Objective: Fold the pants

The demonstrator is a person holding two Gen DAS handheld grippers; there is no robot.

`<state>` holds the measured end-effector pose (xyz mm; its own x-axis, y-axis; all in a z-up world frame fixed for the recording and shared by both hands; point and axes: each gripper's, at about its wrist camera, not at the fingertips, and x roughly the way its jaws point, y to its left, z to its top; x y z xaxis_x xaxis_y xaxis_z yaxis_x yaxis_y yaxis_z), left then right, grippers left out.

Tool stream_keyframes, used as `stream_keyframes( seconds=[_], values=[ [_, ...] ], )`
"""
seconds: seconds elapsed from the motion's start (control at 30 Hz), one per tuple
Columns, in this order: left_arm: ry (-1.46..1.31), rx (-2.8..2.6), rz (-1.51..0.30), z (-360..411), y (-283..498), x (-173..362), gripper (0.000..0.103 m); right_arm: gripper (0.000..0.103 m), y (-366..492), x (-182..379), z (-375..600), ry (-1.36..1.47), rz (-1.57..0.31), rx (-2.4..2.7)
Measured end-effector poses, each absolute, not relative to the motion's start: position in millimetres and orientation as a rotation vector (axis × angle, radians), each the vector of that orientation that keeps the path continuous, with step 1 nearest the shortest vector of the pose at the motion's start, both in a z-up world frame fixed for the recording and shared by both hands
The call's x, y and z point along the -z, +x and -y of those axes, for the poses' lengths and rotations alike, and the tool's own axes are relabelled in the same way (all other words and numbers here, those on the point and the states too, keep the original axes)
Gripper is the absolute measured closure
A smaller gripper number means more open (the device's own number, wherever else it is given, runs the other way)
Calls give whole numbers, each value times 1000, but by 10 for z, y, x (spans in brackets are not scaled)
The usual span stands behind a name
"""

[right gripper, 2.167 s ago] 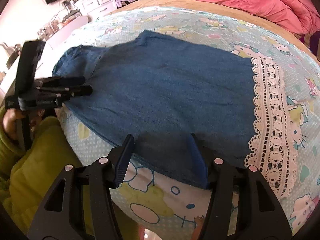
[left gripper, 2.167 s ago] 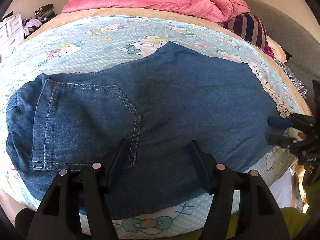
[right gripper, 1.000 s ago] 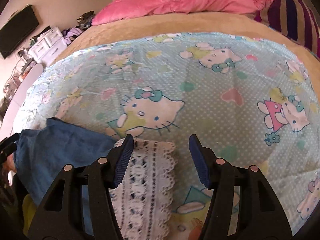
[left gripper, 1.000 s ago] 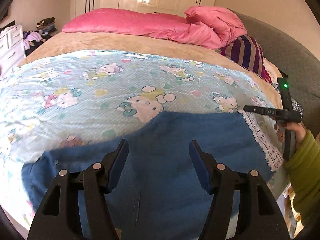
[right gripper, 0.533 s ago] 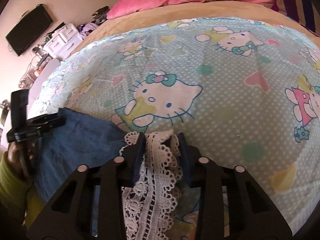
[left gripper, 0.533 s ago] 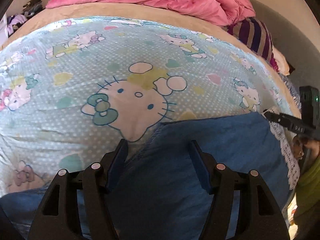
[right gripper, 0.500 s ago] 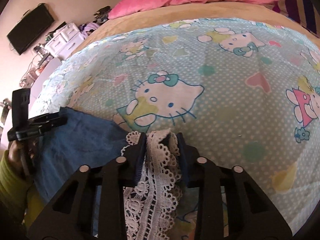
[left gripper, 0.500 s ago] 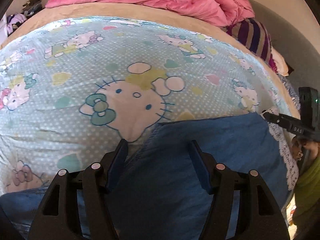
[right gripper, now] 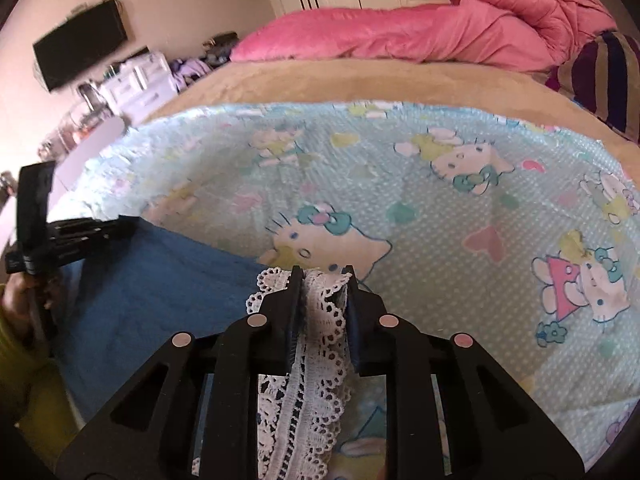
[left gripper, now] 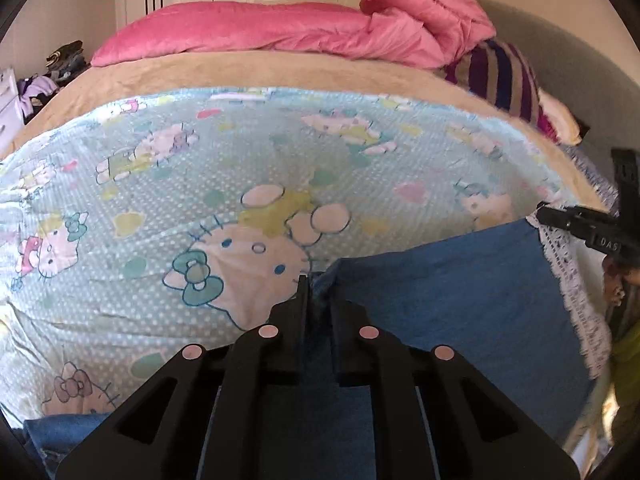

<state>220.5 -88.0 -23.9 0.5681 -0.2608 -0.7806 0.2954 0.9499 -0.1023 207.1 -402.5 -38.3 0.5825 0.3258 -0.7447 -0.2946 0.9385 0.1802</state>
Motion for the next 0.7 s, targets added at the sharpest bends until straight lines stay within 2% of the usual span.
stream_keyframes(
  seconds=[0.1,0.27,0.43,0.6,0.67,0.7],
  values=[
    [17,324,-938,839,2234,381,93,89,2085,526,3959,-8,-903,-344],
    [-26,319,-935,734,2259,449,79,86,2099,564,3943,-23,-914,-320],
    [-85,291,-911,560,2171,356,57,61,2044,463,4025,-15,-898,-252],
    [-98,227,-837,274,1893,87,57,49,1714,201,4127,-4,-829,-217],
    [-131,215,-796,103,1720,-47,38,46,1545,133,4124,-13,-811,-215],
    [-142,209,-785,53,1669,-83,35,45,1481,108,4116,-14,-808,-219]
  ],
)
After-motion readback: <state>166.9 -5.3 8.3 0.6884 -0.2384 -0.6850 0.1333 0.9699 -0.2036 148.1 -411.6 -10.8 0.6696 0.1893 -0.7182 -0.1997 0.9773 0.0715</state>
